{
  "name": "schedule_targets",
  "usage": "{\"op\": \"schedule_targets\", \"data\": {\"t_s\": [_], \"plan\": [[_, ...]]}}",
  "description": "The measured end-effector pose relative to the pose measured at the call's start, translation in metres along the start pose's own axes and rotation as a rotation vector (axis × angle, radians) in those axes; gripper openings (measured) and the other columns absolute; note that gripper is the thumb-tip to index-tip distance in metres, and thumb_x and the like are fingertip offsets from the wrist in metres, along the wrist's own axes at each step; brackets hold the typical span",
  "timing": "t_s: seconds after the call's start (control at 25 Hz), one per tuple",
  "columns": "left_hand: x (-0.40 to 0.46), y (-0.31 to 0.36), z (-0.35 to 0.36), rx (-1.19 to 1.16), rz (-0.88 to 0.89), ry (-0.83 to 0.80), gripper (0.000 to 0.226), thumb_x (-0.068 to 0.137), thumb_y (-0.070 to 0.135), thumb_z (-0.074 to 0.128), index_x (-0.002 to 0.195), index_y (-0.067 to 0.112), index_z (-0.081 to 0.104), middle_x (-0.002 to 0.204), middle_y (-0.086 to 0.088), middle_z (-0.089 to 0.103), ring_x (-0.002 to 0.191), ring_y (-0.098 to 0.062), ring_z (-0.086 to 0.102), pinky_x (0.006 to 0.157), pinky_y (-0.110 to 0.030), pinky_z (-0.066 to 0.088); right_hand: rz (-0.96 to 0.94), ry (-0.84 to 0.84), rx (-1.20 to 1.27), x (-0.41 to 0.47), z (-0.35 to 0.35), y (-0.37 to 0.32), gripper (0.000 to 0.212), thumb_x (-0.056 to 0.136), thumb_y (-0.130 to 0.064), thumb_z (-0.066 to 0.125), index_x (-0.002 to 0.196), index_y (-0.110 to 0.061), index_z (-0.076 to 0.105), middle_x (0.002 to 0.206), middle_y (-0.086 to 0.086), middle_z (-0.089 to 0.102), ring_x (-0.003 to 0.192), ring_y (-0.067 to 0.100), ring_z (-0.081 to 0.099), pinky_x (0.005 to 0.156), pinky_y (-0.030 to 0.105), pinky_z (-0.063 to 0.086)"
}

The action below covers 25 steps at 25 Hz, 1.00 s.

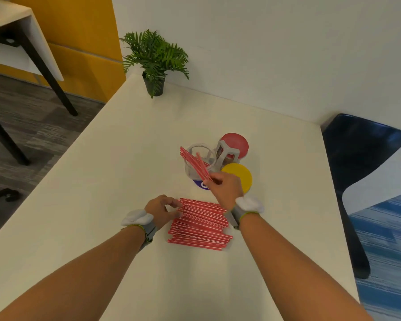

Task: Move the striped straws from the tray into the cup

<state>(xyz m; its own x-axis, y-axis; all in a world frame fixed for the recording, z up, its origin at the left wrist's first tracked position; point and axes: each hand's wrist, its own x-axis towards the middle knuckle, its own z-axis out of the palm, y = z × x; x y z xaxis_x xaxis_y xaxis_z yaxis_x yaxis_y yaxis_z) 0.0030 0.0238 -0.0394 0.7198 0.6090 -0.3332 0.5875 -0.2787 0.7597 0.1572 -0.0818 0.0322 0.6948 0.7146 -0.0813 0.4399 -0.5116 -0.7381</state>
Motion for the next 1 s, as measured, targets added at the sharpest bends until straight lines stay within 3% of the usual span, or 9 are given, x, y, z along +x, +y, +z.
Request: {"op": "schedule_targets", "data": {"t_s": [0.12, 0.24, 0.32, 0.44, 0.52, 0.64, 0.72, 0.84, 1.0], "plan": [[0.001, 0.002, 0.004, 0.059, 0.000, -0.041, 0.034, 0.068, 0.025, 0.078, 0.099, 0.018, 0.069, 0.091, 0.002, 0.051, 0.067, -0.015, 0.048, 0.074, -0.024, 0.037, -0.023, 0.074, 0.158, 0.031, -0.003, -0.028, 0.023, 0.084, -0.017, 0.062, 0.105, -0.010, 0.067, 0.093, 0.010, 0.072, 0.078, 0.010, 0.058, 0.058, 0.002, 0.039], [0.003, 0.000, 0.006, 0.077, -0.004, -0.046, 0.034, 0.066, 0.024, 0.079, 0.100, 0.020, 0.070, 0.094, 0.002, 0.050, 0.076, -0.017, 0.047, 0.076, -0.023, 0.037, -0.019, 0.089, 0.168, 0.065, 0.000, -0.040, 0.019, 0.084, -0.019, 0.061, 0.097, -0.009, 0.071, 0.063, -0.011, 0.067, 0.053, -0.006, 0.055, 0.053, 0.006, 0.037], [0.003, -0.002, 0.006, 0.103, 0.010, -0.067, 0.037, 0.066, 0.025, 0.079, 0.102, 0.022, 0.069, 0.096, 0.003, 0.049, 0.079, -0.016, 0.047, 0.079, -0.023, 0.037, -0.018, 0.055, 0.146, 0.082, 0.001, -0.042, 0.019, 0.085, -0.021, 0.059, 0.088, -0.006, 0.071, 0.050, -0.012, 0.059, 0.047, -0.001, 0.052, 0.055, 0.015, 0.039], [0.006, -0.002, 0.006, 0.134, 0.027, -0.095, 0.044, 0.065, 0.026, 0.079, 0.107, 0.024, 0.067, 0.098, 0.003, 0.046, 0.083, -0.015, 0.046, 0.081, -0.023, 0.038, -0.034, 0.019, 0.128, 0.094, 0.008, -0.045, 0.019, 0.087, -0.024, 0.057, 0.088, -0.010, 0.070, 0.067, 0.005, 0.060, 0.064, 0.017, 0.052, 0.062, 0.026, 0.040], [0.006, 0.001, 0.005, 0.169, 0.040, -0.125, 0.050, 0.065, 0.026, 0.079, 0.113, 0.025, 0.063, 0.099, 0.002, 0.044, 0.085, -0.018, 0.048, 0.081, -0.022, 0.037, -0.053, 0.018, 0.086, 0.093, 0.014, -0.046, 0.020, 0.088, -0.022, 0.055, 0.090, -0.009, 0.070, 0.072, 0.006, 0.059, 0.067, 0.021, 0.050, 0.057, 0.020, 0.037], [0.009, 0.003, 0.005, 0.240, 0.054, -0.159, 0.055, 0.068, 0.028, 0.077, 0.120, 0.027, 0.059, 0.102, 0.000, 0.044, 0.099, -0.026, 0.055, 0.084, -0.022, 0.036, -0.022, -0.006, 0.081, 0.089, 0.026, -0.040, 0.020, 0.089, -0.016, 0.054, 0.093, -0.003, 0.069, 0.062, 0.002, 0.057, 0.055, 0.015, 0.047, 0.044, 0.012, 0.033], [0.010, 0.004, 0.005, 0.260, 0.063, -0.167, 0.052, 0.070, 0.027, 0.075, 0.120, 0.027, 0.059, 0.102, 0.000, 0.043, 0.105, -0.026, 0.054, 0.088, -0.024, 0.039, 0.000, -0.005, 0.065, 0.086, 0.031, -0.033, 0.019, 0.089, -0.015, 0.053, 0.094, -0.005, 0.069, 0.075, 0.006, 0.067, 0.061, 0.016, 0.051, 0.050, 0.010, 0.034], [0.010, 0.005, 0.006, 0.271, 0.084, -0.145, 0.042, 0.072, 0.025, 0.073, 0.113, 0.025, 0.064, 0.103, 0.000, 0.045, 0.104, -0.024, 0.054, 0.091, -0.026, 0.041, -0.006, 0.014, 0.030, 0.084, 0.032, -0.028, 0.017, 0.088, -0.014, 0.055, 0.098, -0.008, 0.067, 0.100, 0.013, 0.071, 0.084, 0.024, 0.061, 0.071, 0.018, 0.040], [0.012, 0.002, 0.010, 0.232, 0.084, -0.102, 0.033, 0.070, 0.024, 0.076, 0.102, 0.022, 0.070, 0.098, 0.002, 0.047, 0.085, -0.016, 0.048, 0.080, -0.023, 0.039, -0.006, 0.019, -0.010, 0.079, 0.030, -0.024, 0.020, 0.086, -0.012, 0.057, 0.104, -0.009, 0.065, 0.106, 0.013, 0.069, 0.097, 0.026, 0.063, 0.083, 0.027, 0.047]]}}
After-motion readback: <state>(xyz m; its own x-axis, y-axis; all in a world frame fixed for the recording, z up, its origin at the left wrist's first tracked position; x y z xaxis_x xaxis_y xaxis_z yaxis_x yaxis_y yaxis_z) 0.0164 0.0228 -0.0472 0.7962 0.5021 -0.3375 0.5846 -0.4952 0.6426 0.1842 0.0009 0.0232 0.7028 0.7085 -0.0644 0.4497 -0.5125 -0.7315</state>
